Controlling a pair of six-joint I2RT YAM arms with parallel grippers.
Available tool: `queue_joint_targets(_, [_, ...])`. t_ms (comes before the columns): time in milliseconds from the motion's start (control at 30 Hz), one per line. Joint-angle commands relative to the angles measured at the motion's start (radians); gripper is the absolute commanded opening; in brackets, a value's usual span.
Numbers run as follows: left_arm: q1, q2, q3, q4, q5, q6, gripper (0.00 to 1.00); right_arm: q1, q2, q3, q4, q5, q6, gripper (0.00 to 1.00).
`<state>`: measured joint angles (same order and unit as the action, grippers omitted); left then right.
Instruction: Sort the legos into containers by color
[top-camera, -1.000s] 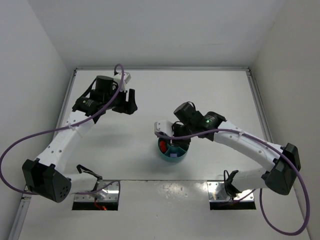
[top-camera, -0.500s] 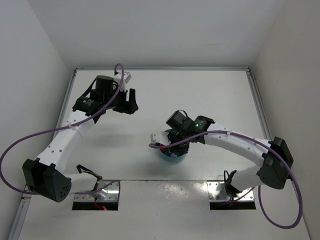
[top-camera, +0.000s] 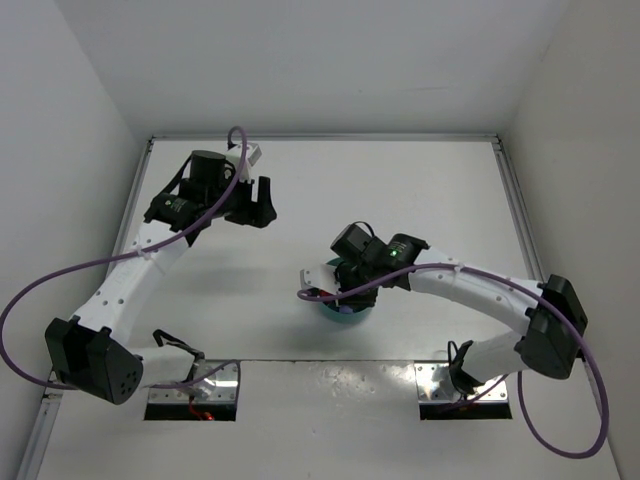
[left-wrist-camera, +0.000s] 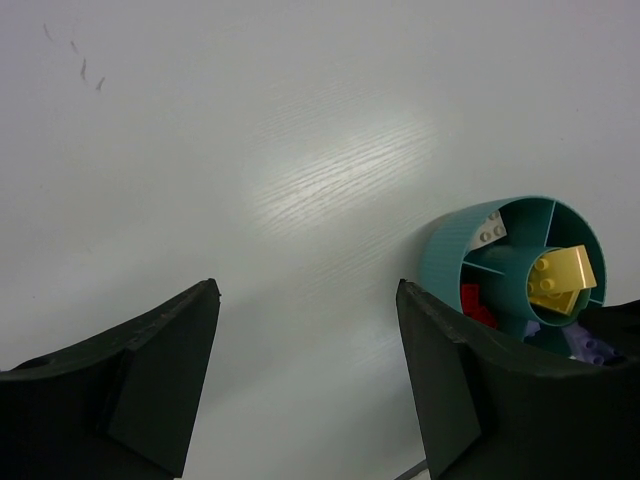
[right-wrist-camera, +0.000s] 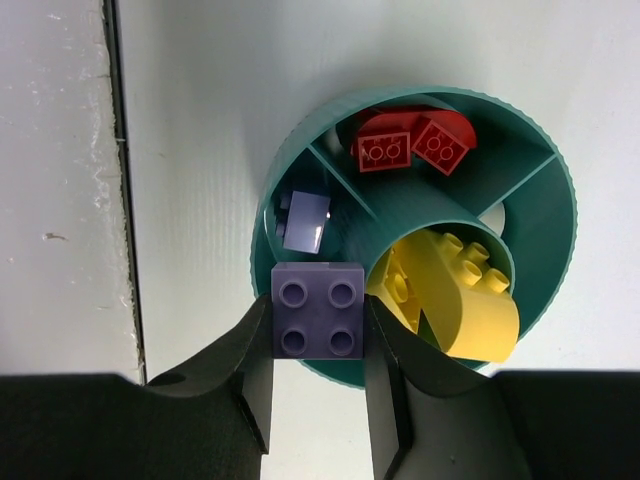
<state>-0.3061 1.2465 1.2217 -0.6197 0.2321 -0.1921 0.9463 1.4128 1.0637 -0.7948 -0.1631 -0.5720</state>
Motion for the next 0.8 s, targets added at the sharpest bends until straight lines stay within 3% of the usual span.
queue_joint_targets(0, [0.013,-0.002,0.002,0.026,0.013,-0.009,0.77,0.008,-0.046,0.016,-0.015,-0.015,0.004,0.32])
queue_joint_targets(133, [0.013,-0.002,0.002,0.026,0.004,-0.018,0.78,0.008,-0.075,0.059,-0.035,-0.049,0.004,0.39])
queue_joint_targets(267, [0.013,-0.013,0.002,0.017,-0.016,-0.009,0.8,0.008,-0.084,0.096,-0.058,-0.098,0.004,0.53])
queue_joint_targets(533, [0.013,-0.013,0.002,0.017,-0.028,0.0,0.8,-0.012,-0.084,0.134,-0.047,-0.078,0.004,0.52])
queue_joint_targets(667, [0.041,-0.022,0.015,0.017,-0.04,0.01,0.81,-0.076,-0.084,0.232,-0.002,-0.044,0.116,0.47])
queue_joint_targets(767, [0.071,-0.022,0.015,0.017,-0.05,-0.003,0.9,-0.179,-0.084,0.265,0.052,0.002,0.254,0.47])
